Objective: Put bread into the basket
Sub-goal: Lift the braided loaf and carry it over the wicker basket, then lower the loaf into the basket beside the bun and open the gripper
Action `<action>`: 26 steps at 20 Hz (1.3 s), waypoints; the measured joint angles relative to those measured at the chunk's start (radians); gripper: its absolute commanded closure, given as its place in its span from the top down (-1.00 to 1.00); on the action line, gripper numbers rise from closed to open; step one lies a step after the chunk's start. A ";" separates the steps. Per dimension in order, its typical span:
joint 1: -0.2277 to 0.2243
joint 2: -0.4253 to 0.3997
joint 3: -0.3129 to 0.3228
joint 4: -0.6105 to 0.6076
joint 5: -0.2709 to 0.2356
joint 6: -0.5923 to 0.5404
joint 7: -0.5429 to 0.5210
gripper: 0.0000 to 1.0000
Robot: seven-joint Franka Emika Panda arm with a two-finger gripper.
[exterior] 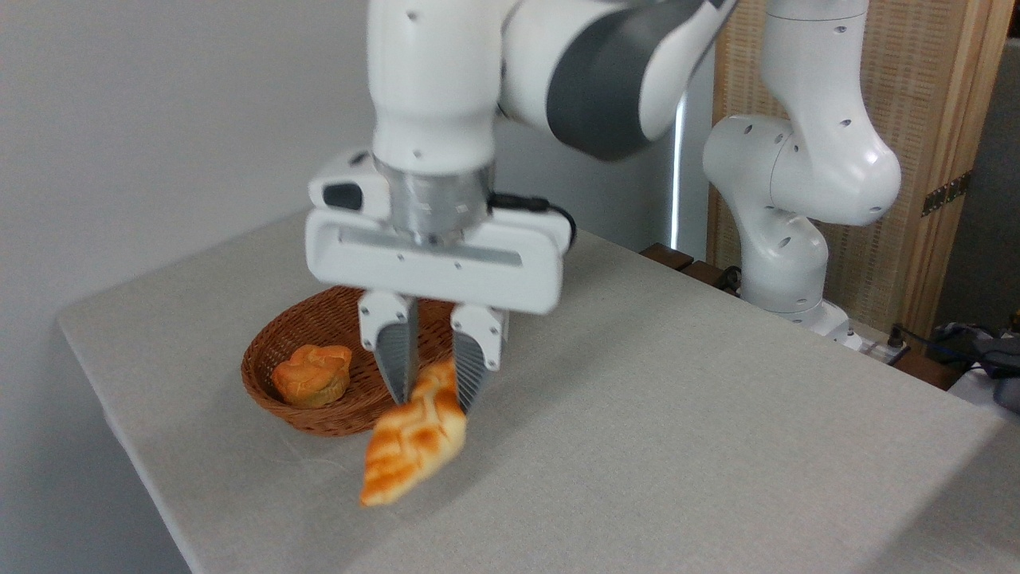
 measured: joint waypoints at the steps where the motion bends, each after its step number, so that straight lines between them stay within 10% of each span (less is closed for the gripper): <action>1: -0.010 0.000 -0.008 0.018 0.000 -0.019 0.000 -0.05; 15: -0.233 -0.050 -0.133 0.057 0.003 -0.207 0.002 0.07; 26: -0.288 -0.045 -0.134 -0.005 0.034 -0.208 0.024 0.65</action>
